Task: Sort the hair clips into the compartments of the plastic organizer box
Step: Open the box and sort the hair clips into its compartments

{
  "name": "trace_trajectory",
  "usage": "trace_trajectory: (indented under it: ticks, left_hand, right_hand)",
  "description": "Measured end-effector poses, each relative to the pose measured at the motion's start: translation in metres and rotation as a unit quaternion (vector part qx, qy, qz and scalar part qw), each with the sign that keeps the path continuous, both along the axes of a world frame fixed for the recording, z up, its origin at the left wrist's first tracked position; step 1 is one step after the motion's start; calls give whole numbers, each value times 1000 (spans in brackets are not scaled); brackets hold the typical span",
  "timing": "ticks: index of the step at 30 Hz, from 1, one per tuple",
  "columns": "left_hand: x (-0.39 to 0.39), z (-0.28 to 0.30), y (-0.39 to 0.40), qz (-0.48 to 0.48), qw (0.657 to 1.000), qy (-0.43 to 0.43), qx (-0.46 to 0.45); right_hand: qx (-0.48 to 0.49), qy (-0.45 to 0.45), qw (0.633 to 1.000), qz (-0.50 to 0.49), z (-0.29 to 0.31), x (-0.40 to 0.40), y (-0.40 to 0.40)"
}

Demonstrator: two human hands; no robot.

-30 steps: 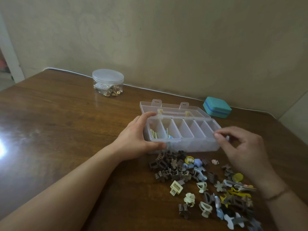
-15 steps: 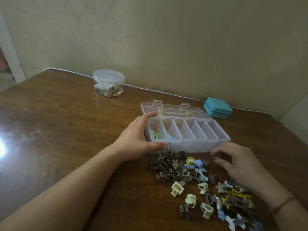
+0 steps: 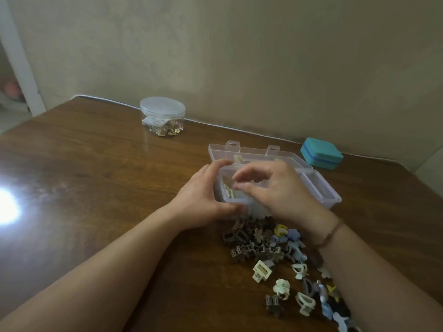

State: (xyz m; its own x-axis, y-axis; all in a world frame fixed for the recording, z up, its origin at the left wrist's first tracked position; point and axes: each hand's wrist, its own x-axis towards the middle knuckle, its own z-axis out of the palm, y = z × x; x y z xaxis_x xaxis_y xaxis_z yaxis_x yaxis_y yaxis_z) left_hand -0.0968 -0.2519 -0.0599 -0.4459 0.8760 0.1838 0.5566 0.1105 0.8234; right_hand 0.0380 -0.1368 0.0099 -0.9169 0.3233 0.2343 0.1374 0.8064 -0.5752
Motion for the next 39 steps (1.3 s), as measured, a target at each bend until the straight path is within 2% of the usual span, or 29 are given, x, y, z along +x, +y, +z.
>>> trace_trajectory:
  ticks: [2, 4, 6, 9, 11, 12, 23, 35, 39]
  left_hand:
    - [0, 1, 0, 5, 1000, -2, -2]
    - [0, 1, 1, 7, 1000, 0, -6]
    - [1, 2, 1, 9, 1000, 6, -9]
    - [1, 2, 1, 12, 1000, 10, -9]
    - [1, 2, 1, 11, 1000, 7, -8]
    - [1, 2, 1, 12, 1000, 6, -8]
    - [2, 3, 0, 12, 1000, 6, -11]
    - [2, 3, 1, 16, 1000, 9, -12]
    - [1, 2, 1, 18, 1000, 15, -13]
  right_hand:
    - [-13, 31, 999, -14, 8, 16, 8]
    - [22, 69, 996, -47, 13, 37, 16]
    - [63, 63, 994, -60, 12, 57, 17]
    - [134, -72, 985, -84, -2, 76, 12]
    - [224, -169, 953, -117, -14, 80, 11]
    - [248, -188, 942, -125, -19, 80, 11]
    - [261, -167, 947, -83, -24, 87, 16]
    - [161, 11, 984, -72, 12, 47, 18]
    - [173, -93, 975, -108, -4, 42, 30]
